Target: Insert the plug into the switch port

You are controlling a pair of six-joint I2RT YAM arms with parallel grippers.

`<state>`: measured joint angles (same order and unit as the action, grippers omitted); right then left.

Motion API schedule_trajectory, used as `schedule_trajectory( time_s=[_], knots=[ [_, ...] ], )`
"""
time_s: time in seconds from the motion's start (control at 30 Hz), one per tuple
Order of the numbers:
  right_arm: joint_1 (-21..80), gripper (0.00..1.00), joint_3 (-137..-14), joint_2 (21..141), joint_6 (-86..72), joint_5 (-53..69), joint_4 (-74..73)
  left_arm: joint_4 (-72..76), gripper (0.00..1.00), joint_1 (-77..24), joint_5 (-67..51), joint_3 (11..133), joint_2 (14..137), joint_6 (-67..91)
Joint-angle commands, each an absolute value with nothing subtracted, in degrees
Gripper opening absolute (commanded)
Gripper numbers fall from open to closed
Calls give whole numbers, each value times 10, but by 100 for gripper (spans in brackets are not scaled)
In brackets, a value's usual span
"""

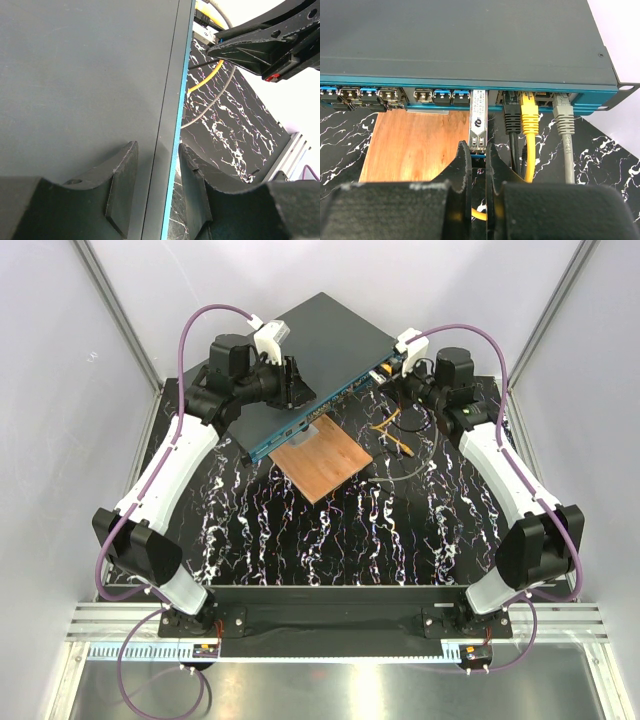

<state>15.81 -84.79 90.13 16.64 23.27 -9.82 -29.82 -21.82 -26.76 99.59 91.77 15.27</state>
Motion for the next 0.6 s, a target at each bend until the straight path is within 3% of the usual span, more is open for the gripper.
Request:
schedule_trajectory(
  time_s=[0.0,0.57],
  knots=[
    [175,0,-835,886,159,265,-69,-261,43,-220,-282,1003,920,149],
    [175,0,-845,879,164,261,-71,-260,44,-219,-285,1005,921,151]
  ],
)
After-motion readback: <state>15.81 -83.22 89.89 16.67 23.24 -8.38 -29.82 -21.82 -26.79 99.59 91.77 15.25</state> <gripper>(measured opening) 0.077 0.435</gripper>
